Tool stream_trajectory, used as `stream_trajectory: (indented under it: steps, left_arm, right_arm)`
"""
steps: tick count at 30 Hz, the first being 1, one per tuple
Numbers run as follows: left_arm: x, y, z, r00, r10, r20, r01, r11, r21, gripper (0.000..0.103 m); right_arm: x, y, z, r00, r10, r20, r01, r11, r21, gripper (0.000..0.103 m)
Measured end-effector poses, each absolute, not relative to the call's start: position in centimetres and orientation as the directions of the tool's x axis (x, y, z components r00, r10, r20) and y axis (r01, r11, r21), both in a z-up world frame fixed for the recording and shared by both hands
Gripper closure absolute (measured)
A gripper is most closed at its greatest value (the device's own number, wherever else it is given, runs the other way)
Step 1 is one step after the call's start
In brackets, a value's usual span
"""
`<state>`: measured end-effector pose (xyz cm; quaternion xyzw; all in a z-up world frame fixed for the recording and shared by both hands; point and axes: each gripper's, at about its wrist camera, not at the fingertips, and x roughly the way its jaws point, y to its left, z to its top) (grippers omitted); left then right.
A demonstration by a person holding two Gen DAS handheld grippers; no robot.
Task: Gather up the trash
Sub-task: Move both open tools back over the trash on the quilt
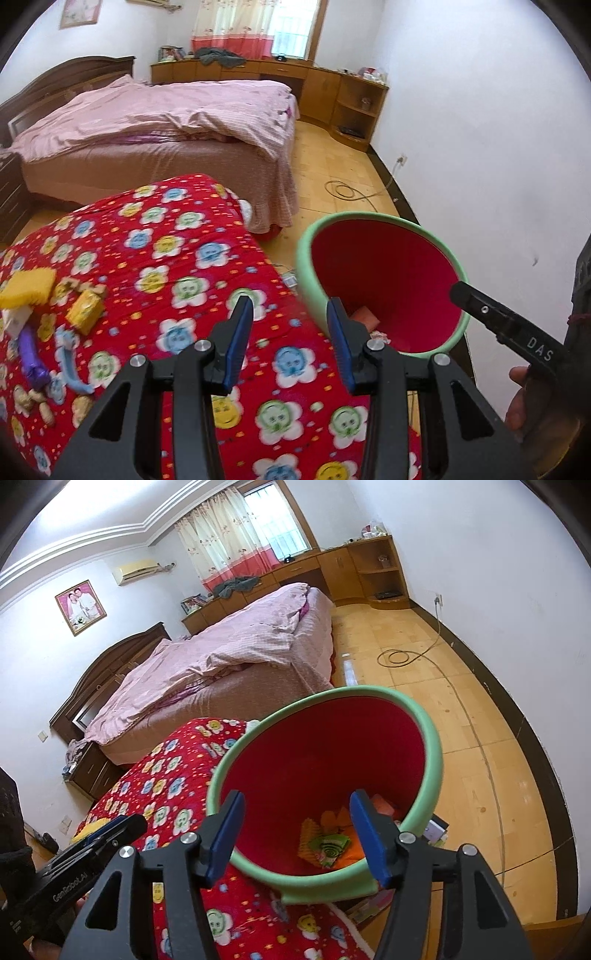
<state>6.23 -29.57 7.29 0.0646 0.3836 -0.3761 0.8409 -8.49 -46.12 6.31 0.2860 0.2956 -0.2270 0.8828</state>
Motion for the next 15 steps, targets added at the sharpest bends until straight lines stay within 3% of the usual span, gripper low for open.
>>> stream_trajectory:
  steps: [15]
  left_arm:
    - [9.0,-21.6,7.5,0.519,-0.499,-0.694,0.544,0.819,-0.182,0.062]
  right_arm:
    - [-6.0,-41.2,7.1,0.745,-0.174,-0.644,0.501,0.783,0.369,0.037]
